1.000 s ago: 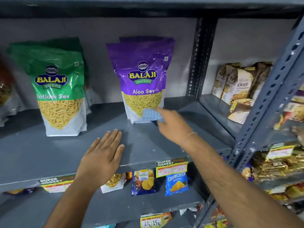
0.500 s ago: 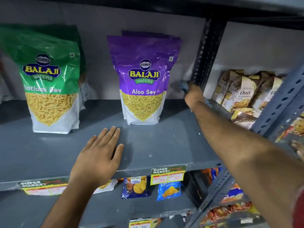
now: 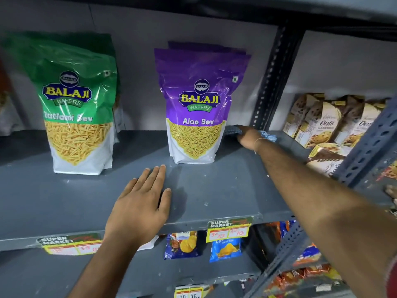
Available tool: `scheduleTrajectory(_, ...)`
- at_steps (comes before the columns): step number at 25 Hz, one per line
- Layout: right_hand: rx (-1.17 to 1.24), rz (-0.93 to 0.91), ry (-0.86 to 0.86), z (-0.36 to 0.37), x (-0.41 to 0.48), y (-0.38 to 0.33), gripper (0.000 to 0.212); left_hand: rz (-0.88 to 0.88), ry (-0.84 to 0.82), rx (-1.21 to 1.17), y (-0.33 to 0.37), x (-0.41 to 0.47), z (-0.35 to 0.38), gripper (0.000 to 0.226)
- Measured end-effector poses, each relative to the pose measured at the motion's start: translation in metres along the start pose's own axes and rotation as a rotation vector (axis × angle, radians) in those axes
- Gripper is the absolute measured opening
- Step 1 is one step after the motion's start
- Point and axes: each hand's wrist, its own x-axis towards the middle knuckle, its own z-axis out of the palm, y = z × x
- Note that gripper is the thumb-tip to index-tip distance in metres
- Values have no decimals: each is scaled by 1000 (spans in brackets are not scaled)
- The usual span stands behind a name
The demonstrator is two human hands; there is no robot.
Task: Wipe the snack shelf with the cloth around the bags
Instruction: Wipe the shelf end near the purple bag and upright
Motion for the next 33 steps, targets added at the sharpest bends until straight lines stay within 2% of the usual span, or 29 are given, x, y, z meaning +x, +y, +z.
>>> scheduleTrajectory(6,44,-27,-63,5,-59,-9,27,15,-27,-2,0,0,0,75)
scheduleTrajectory(11,111,-192,-162,2,-144,-3,65,22,-23,-17,-2,1,2,75)
scheduleTrajectory(13,99,-238,-205,-4,-166,-3,73,27,-20,-24,-1,1,3,76)
scheduleTrajectory(16,156,-201,-123,-18,-148,-12,58,37,-18,-9,-2,2,3,75)
scheduleTrajectory(19,154,-23,6,-25,-92,0,46,45,-17,14,-2,2,3,75)
scheduleTrajectory(22,116,112,5,-17,-75,18,35,50,-45,9,-2,1,2,82)
scheduleTrajectory(28,252,104,-25,-21,-152,-6,35,72,-50,48,-7,3,5,91)
scheduleTrajectory(31,204,79,-19,-14,-222,-13,37,76,-52,51,-4,4,5,94)
scheduleTrajectory(33,177,43,-8,-22,-237,-23,34,79,-69,72,-7,5,4,95)
